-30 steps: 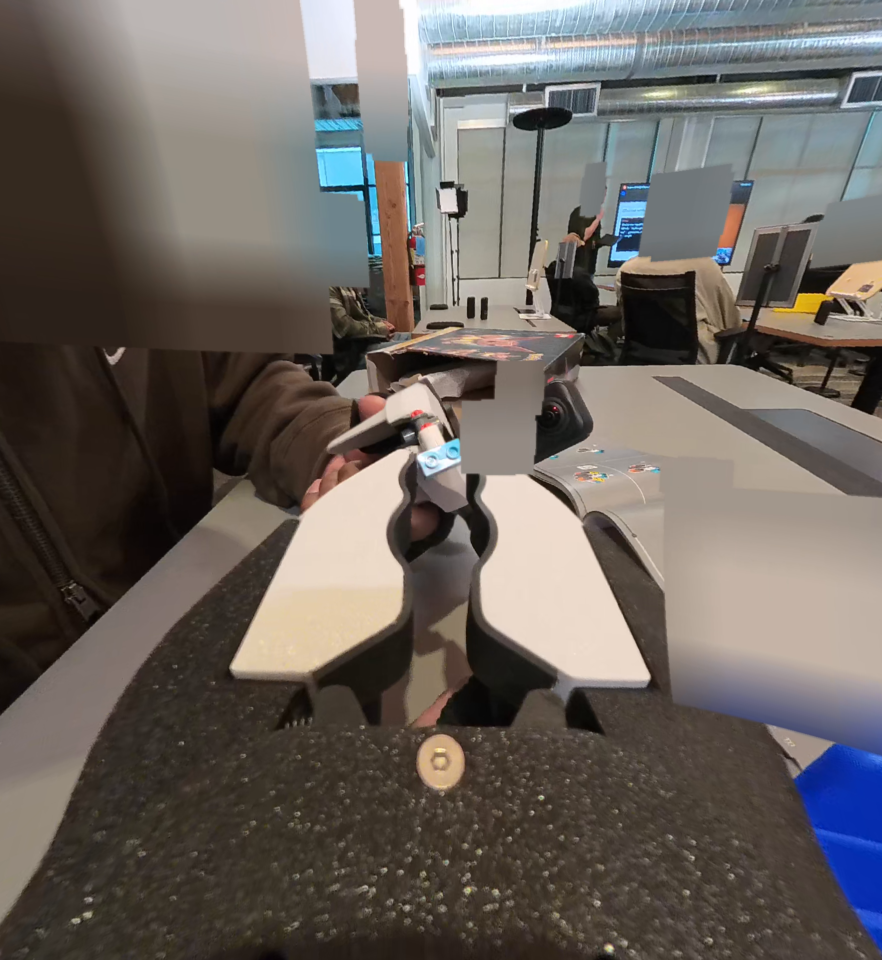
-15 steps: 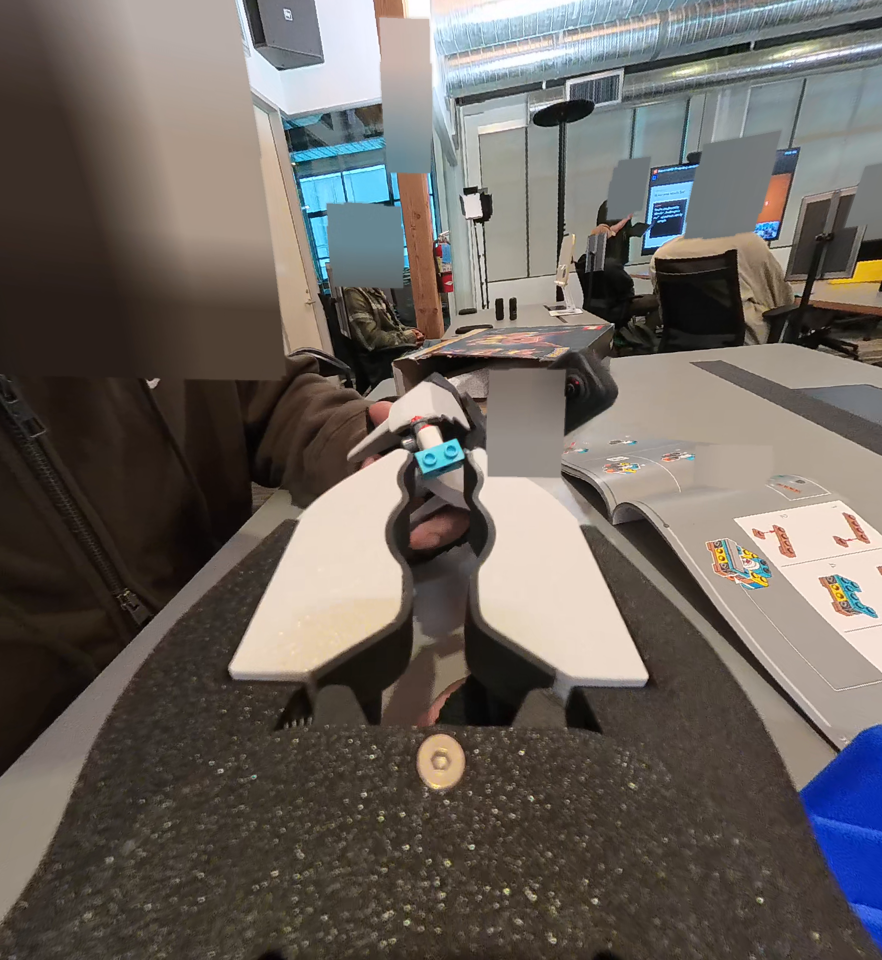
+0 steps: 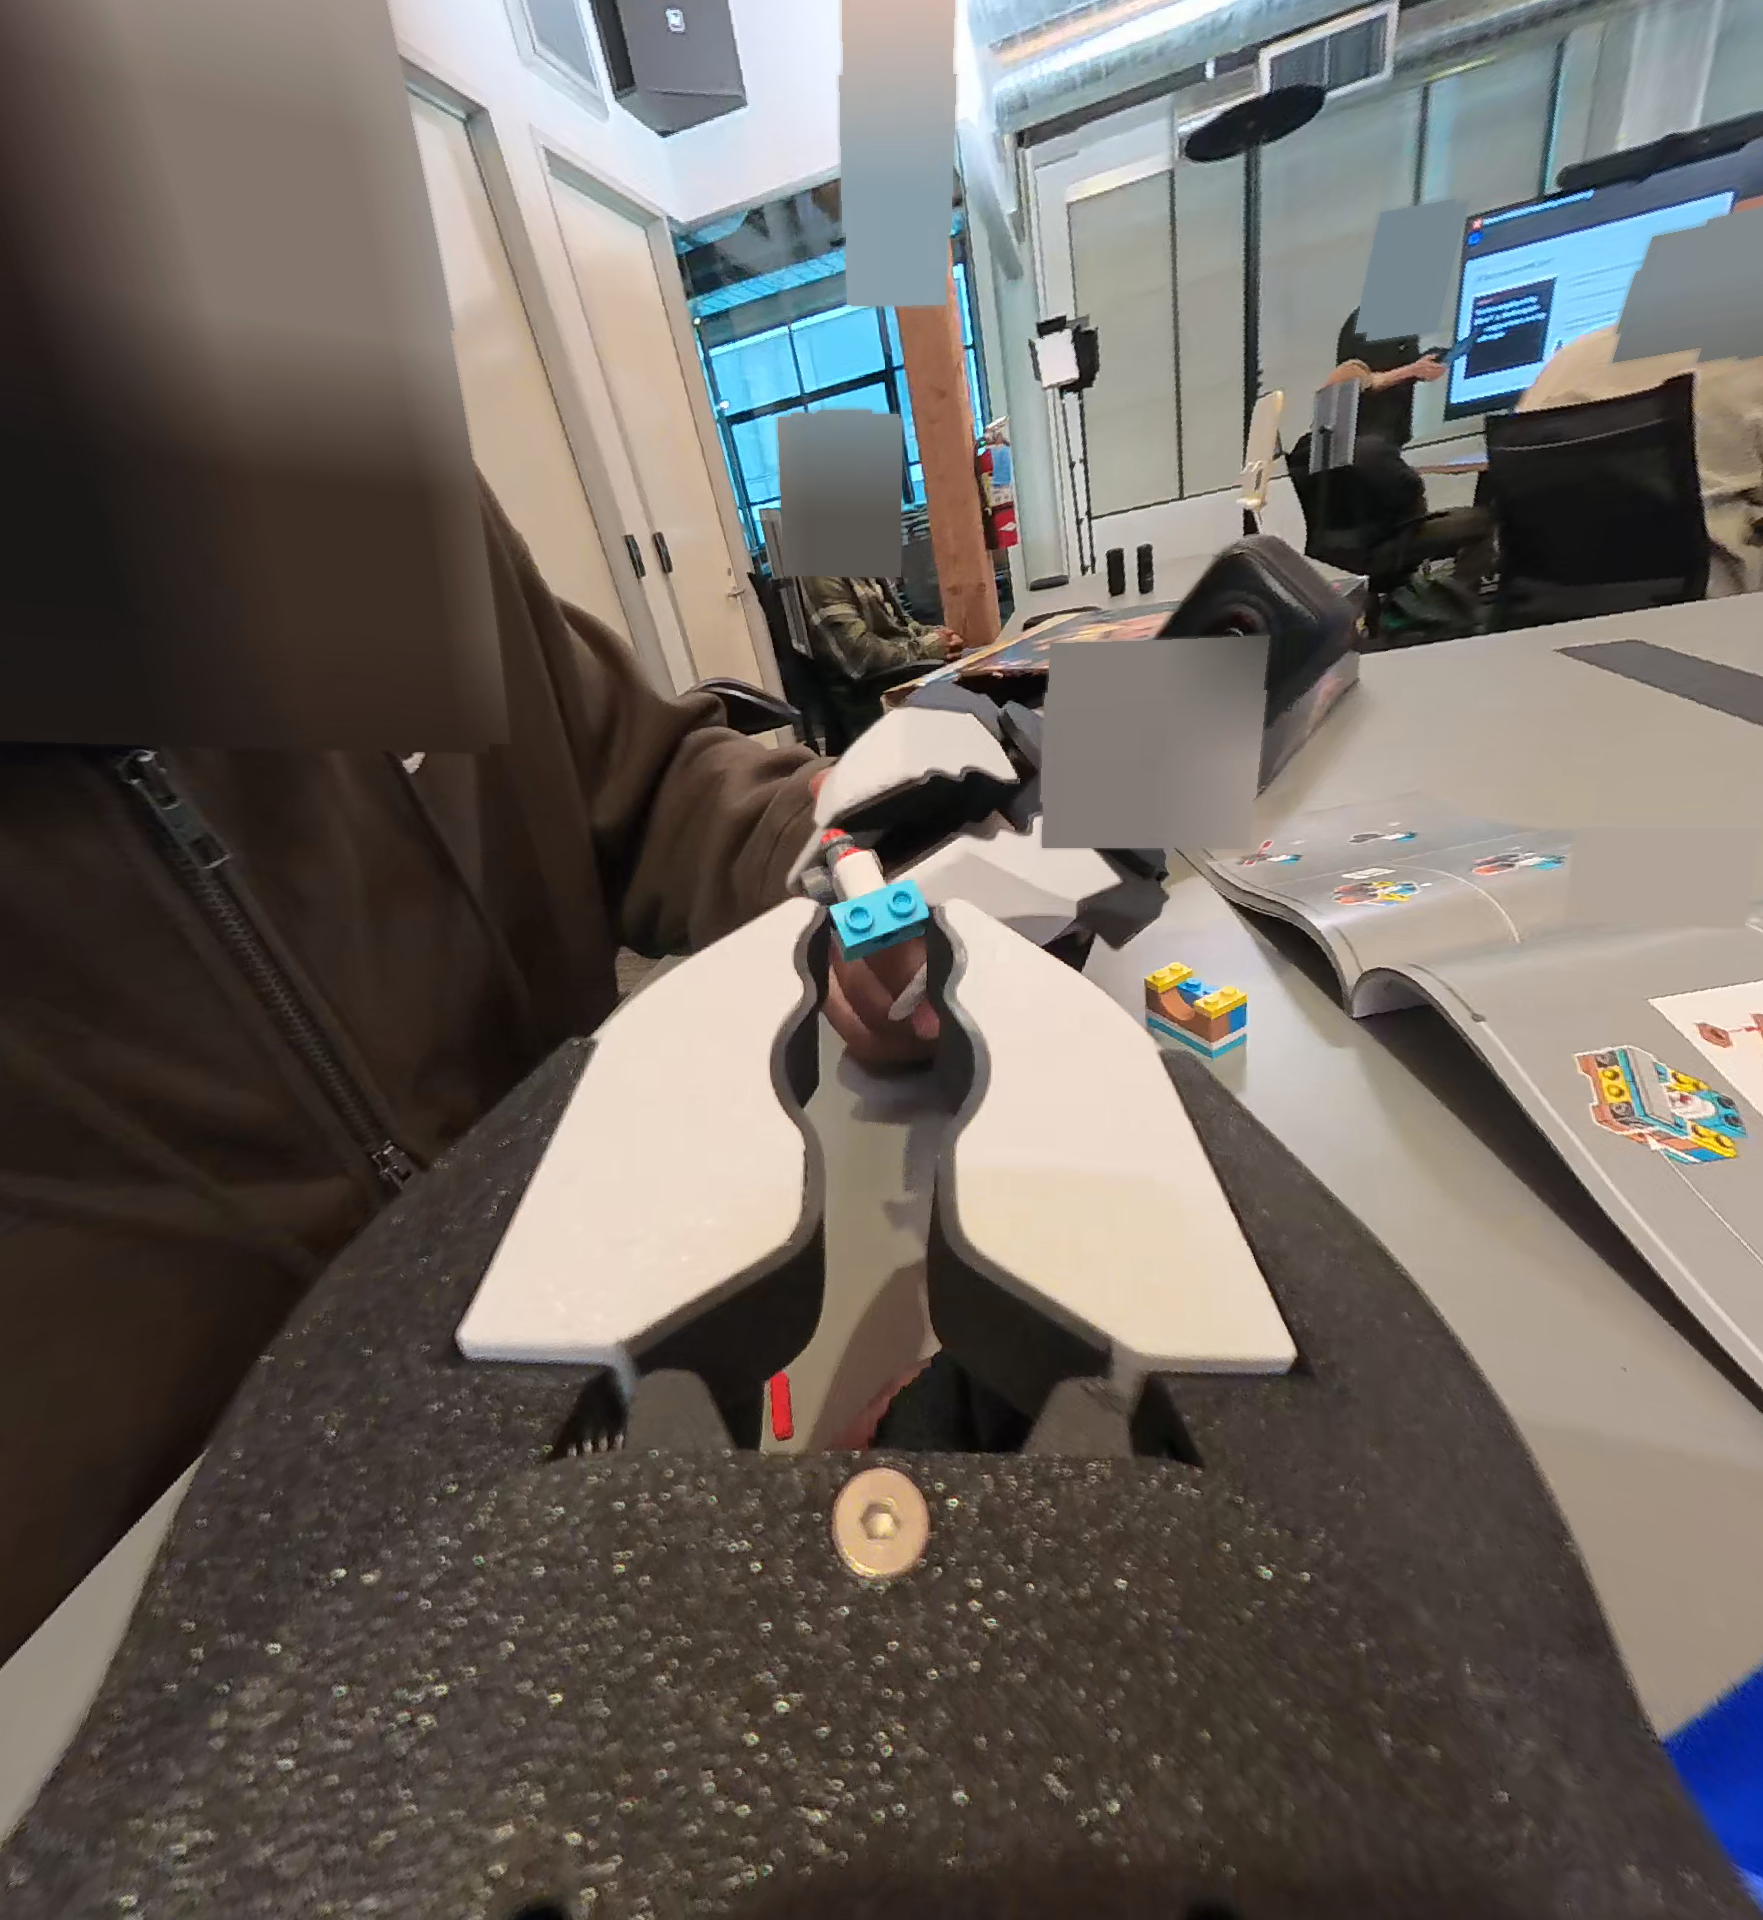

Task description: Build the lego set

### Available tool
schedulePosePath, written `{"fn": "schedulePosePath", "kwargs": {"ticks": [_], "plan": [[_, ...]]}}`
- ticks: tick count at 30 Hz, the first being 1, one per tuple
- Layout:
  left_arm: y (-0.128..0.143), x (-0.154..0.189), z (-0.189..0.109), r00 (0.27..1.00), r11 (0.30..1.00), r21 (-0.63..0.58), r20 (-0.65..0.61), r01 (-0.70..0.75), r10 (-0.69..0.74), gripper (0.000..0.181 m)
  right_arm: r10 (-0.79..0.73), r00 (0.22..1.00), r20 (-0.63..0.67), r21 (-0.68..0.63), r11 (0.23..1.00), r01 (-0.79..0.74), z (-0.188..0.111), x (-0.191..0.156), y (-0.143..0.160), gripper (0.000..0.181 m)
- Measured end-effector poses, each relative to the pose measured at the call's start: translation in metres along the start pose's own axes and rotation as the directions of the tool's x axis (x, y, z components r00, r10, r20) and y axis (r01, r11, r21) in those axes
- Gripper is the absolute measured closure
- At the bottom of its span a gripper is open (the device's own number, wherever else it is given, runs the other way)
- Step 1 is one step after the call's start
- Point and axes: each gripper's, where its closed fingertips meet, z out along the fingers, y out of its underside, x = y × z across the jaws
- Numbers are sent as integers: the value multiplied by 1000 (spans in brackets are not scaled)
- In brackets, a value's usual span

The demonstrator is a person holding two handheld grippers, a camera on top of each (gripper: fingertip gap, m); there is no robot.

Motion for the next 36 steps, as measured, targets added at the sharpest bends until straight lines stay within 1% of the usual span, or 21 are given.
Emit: {"fn": "schedulePosePath", "kwargs": {"ticks": [8, 16, 19, 22, 25, 27, 28, 30, 31, 33, 35, 36], "plan": [[5, 3, 5, 998, 998, -7, -38, 56, -56, 167, -32, 999, -4, 35, 999, 32, -2, 0, -6, 164], [1, 2, 7, 994, 995, 33, -58, 90, -88, 172, -45, 999, -10, 24, 999, 45, 0, 0, -4, 164], [0, 2, 6, 997, 997, 36, -48, 70, -68, 173, -48, 999, -22, 23, 999, 48, 0, 1, -5, 164], [-3, -1, 3, 1000, 999, 43, 1, -10, 10, 174, -50, 997, -62, 12, 999, 51, 0, 7, -5, 165], [-20, -5, -8, 995, 990, 110, 71, -84, 76, 174, -53, 990, -132, -30, 998, 50, -6, 14, -9, 155], [-33, -7, -17, 989, 978, 170, 113, -117, 99, 174, -73, 981, -180, -94, 994, 56, -13, 19, -10, 154], [-38, -8, -21, 985, 972, 192, 133, -133, 109, 174, -93, 974, -208, -152, 986, 62, -17, 22, -8, 157], [-44, -10, -27, 978, 963, 220, 166, -159, 123, 174, -156, 959, -238, -311, 947, 77, -22, 28, 9, 158], [-45, -11, -28, 976, 960, 227, 175, -165, 127, 174, -196, 952, -237, -402, 912, 88, -25, 30, 21, 158], [-46, -12, -30, 975, 958, 233, 183, -166, 124, 174, -277, 940, -199, -575, 809, 117, -32, 31, 50, 158], [-46, -14, -30, 974, 958, 232, 189, -167, 124, 174, -346, 924, -163, -695, 705, 142, -39, 34, 73, 158], [-45, -14, -30, 974, 960, 226, 191, -168, 125, 174, -358, 922, -145, -724, 673, 148, -40, 34, 80, 157]]}}
